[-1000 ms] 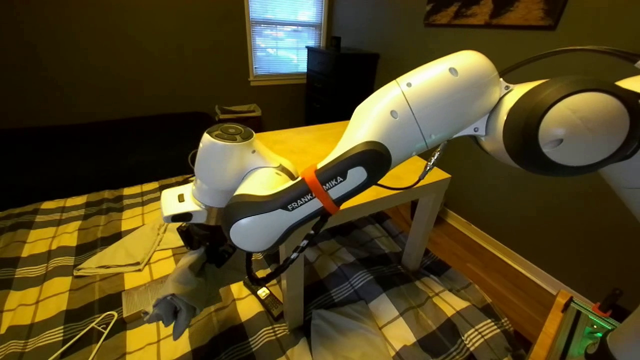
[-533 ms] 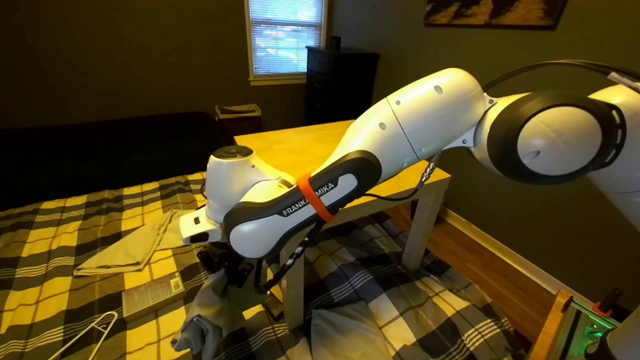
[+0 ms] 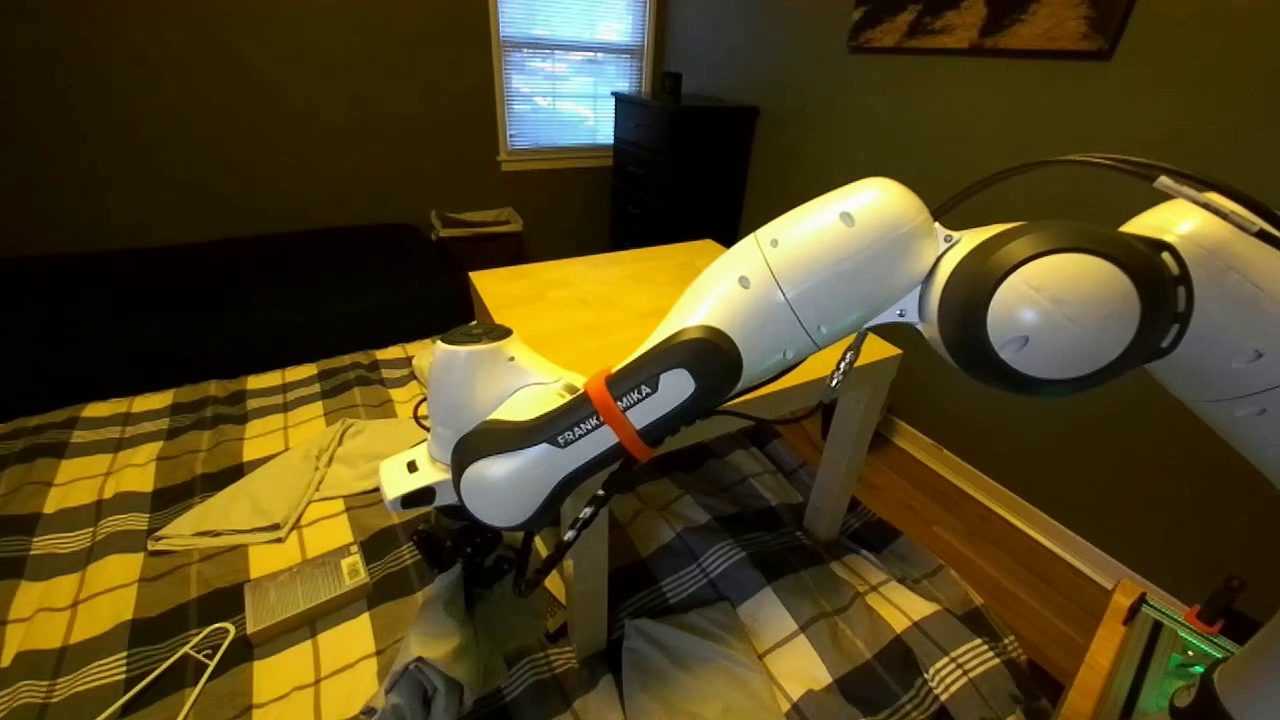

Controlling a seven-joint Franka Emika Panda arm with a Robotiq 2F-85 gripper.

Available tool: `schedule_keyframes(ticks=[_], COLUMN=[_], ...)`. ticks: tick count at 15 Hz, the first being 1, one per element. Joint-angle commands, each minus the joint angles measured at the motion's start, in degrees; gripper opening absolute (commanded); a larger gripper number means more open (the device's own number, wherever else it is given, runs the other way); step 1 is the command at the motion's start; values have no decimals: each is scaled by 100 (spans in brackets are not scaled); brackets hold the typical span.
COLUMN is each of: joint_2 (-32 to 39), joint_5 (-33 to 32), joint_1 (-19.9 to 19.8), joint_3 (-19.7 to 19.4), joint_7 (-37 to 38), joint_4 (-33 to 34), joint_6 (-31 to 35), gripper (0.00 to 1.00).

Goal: Take the cloth off of the table

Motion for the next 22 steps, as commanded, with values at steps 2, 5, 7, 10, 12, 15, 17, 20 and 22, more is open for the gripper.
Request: schedule_keyframes(ticks=[2, 5, 7, 10, 12, 15, 17, 20, 22], joint_2=[174, 200, 218, 134, -36, -623, -1199, -1979, -2414], joint_5=[203, 193, 172, 231, 472, 664, 473, 257, 209], joint_1=[28, 78, 138, 159, 144, 178, 282, 344, 329], joint_3=[-13, 28, 81, 265, 422, 527, 251, -108, -303], joint_7=[-247, -472, -737, -530, -67, 905, 1842, 2953, 3526], joint_4=[411, 594, 774, 965, 987, 623, 135, -647, -1144], joint_6=[-422, -406, -313, -74, 83, 490, 795, 1048, 929], gripper=[45, 69, 82, 100, 100, 100, 100, 100, 100])
